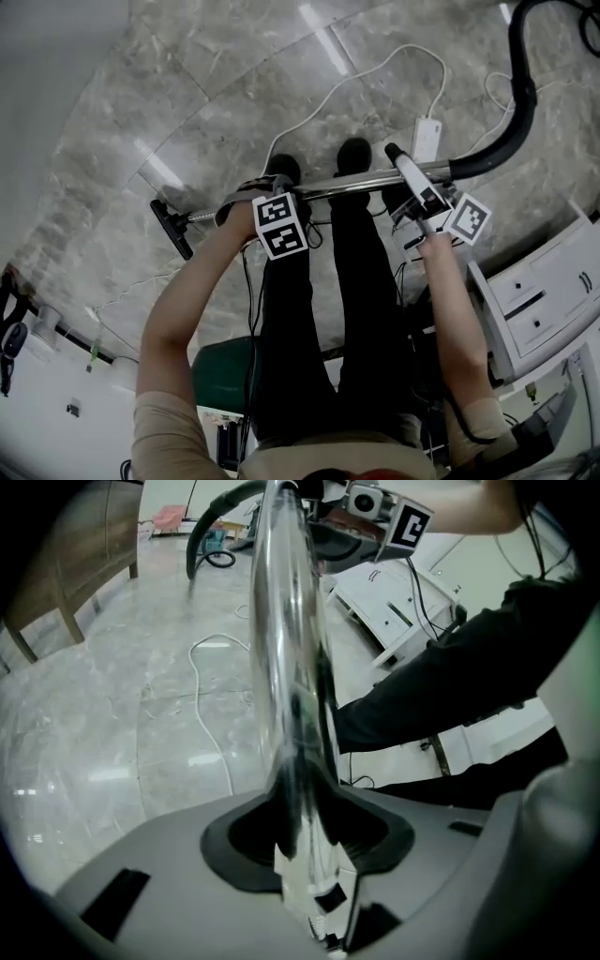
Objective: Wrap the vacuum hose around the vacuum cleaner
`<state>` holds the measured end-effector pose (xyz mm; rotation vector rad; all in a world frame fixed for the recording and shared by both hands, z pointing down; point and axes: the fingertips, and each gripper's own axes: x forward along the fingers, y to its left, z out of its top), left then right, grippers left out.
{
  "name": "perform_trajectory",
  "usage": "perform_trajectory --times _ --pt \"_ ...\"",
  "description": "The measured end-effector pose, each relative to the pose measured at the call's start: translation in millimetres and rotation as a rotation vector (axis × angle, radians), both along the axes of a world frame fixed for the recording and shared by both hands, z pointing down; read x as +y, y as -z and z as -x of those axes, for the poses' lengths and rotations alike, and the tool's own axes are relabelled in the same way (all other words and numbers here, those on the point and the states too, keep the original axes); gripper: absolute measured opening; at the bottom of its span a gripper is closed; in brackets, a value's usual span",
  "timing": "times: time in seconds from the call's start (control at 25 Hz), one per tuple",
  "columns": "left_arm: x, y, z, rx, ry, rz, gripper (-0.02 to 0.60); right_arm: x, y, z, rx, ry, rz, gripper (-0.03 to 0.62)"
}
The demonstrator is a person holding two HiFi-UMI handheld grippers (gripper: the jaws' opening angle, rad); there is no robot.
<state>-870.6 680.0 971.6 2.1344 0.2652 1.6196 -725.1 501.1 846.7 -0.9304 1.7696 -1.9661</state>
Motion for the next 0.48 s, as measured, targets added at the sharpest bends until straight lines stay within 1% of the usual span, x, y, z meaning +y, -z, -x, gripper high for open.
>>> perform_trajectory --times 0.04,0.08,0.12,0.16,0.24,0.32,0.48 --pt "-1.8 5.0 -1.0 -0.005 0.005 0.004 0.157 -7.4 8.6 2.6 -0.031 -0.004 -0.024 0.335" --pt "-3.7 9.9 -1.8 -0.009 0.009 0.006 0.158 -13.2 15.7 5.3 -0.027 0.012 -0.049 0.284" --pt "-5.4 14.6 -2.6 -0.012 0.012 0.004 0.158 -17.4 21.3 7.5 0.000 0.038 -0.069 0.241" --pt "-6.6 19.3 -3.7 -0.013 0.014 0.000 0.158 -20.1 26.5 8.6 0.028 0.059 -0.084 0.219" --pt "-7.7 28.4 -5.6 -0.011 0.016 -0.016 0.158 -22.2 37.5 8.5 0.063 0.065 -0.094 0.202" --pt "-9.3 35.7 -3.6 -0.014 0.006 -0.038 0.158 -21.5 48.9 9.5 0.080 0.046 -0.091 0.201" --pt "-11.9 51.7 3.2 -0.053 -0.051 -0.086 0.158 -10.1 80.9 13.1 0.111 0.021 -0.092 0.201"
